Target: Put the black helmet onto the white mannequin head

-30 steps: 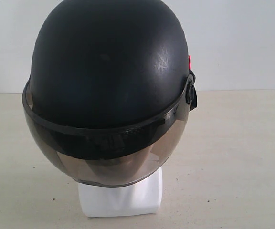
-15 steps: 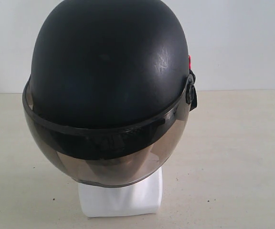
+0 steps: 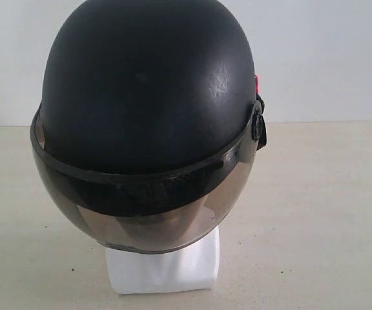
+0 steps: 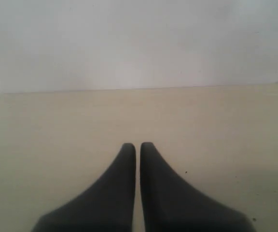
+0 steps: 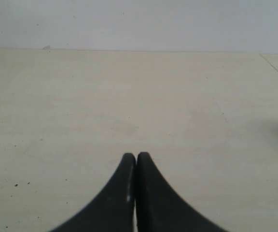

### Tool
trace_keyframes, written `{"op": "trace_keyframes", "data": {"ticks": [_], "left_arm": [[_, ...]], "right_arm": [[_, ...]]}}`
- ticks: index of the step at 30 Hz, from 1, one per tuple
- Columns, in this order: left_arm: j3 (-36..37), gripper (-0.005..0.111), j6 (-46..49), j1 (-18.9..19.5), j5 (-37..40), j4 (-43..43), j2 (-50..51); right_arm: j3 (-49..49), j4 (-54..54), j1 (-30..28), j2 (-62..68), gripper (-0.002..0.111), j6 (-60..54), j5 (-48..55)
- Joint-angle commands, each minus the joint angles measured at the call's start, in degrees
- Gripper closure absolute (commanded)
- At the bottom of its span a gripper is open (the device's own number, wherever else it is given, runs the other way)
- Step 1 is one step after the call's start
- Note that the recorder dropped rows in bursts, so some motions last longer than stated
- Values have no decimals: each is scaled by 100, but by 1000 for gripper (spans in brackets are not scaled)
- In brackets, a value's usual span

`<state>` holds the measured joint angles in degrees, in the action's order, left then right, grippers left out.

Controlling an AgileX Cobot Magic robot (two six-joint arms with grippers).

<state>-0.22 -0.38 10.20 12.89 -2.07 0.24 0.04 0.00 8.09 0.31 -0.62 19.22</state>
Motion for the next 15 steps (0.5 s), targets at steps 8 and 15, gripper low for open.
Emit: {"op": "trace_keyframes", "data": {"ticks": [8,15], "left_arm": [[22,102,5,-31,405,126,-24],[22,102,-17,-571,429,126,-24]], "right_arm": [[-4,-54,-24,-31,108,16,-18],[-4,-54,-24,-31,108,16,-18]]}}
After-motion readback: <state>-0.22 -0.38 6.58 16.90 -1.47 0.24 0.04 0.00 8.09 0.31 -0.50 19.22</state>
